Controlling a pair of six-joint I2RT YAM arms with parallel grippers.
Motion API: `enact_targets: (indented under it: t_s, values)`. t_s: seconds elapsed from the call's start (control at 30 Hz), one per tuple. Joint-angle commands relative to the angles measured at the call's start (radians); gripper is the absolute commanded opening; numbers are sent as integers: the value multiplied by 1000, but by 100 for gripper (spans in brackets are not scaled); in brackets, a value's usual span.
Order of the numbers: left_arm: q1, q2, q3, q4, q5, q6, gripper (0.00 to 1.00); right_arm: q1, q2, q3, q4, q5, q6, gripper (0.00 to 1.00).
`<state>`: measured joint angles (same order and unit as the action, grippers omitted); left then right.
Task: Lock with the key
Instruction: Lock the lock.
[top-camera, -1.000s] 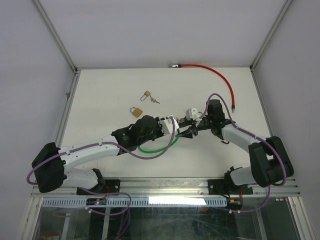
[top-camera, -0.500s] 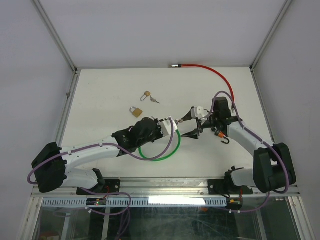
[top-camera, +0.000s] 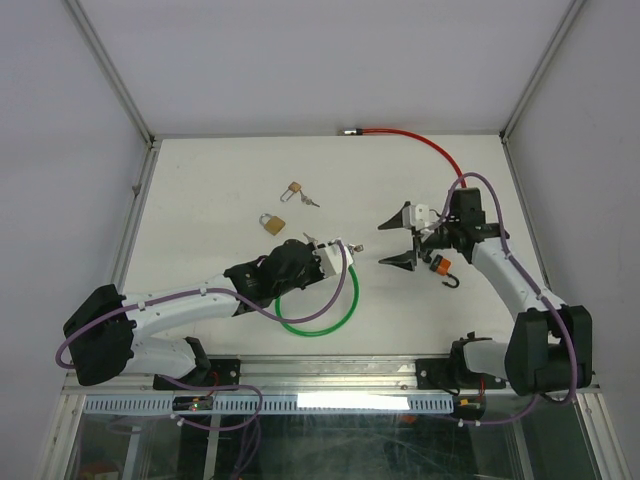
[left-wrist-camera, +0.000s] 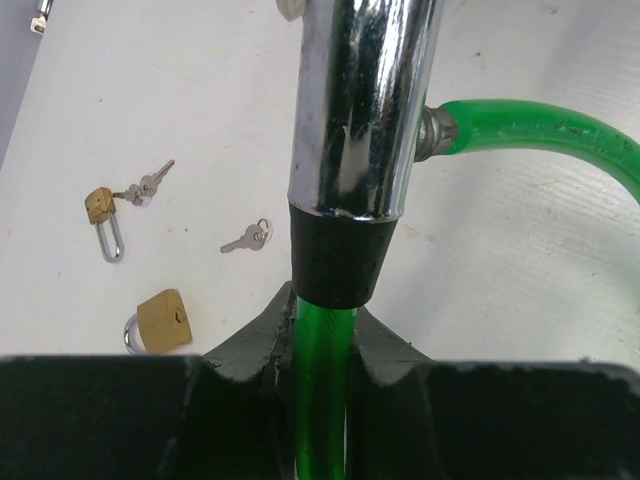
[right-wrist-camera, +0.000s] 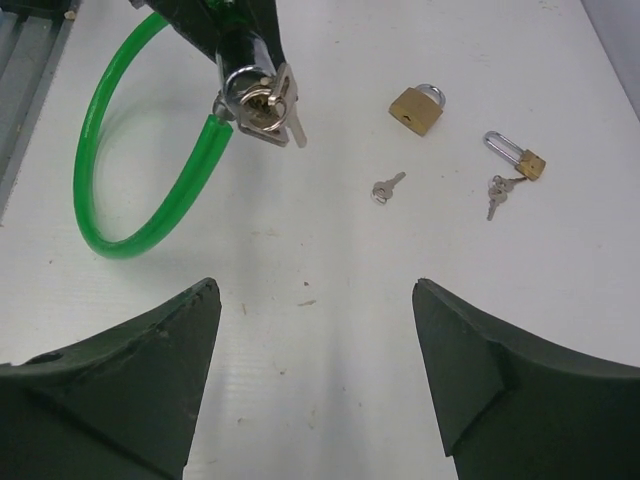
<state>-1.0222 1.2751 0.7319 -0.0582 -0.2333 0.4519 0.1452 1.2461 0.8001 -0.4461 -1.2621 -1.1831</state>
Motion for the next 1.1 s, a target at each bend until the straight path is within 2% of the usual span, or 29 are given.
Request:
enact_targets:
  t_s: [0.0,0.1,0.17,0.23,0.33,0.47,0.57,0.63,0.8,1.07]
  values:
    - [-12,-33,-2,59,11,-18,0,-44,-38,94,-84,-54,5,80]
    - [-12,-31,-2,64,11,-16,0,-63,-50,129,-48,-83,174,80]
    - [-12,-30,-1,65,11,-15,0,-62,-62,141,63,-87,440,80]
    - [-12,-28,-1,66,10,-14,0,-63,-63,142,223,-77,787,79]
    - [-12,-26,1,65,8,-12,0,-59,-30,169,288,-77,1114,76]
    - [-12,-23,5,66,9,-10,0,-56,35,200,209,-64,1309,72]
    - [-12,-18,12,65,9,-9,0,-48,43,157,295,-51,1453,69]
    - [-12,-15,17,64,8,-7,0,-30,49,134,330,-21,1494,67]
    - [-12,0,29,64,8,-7,0,36,84,132,266,46,1423,63]
    - [-13,20,43,63,8,-7,0,119,114,142,191,115,1335,51]
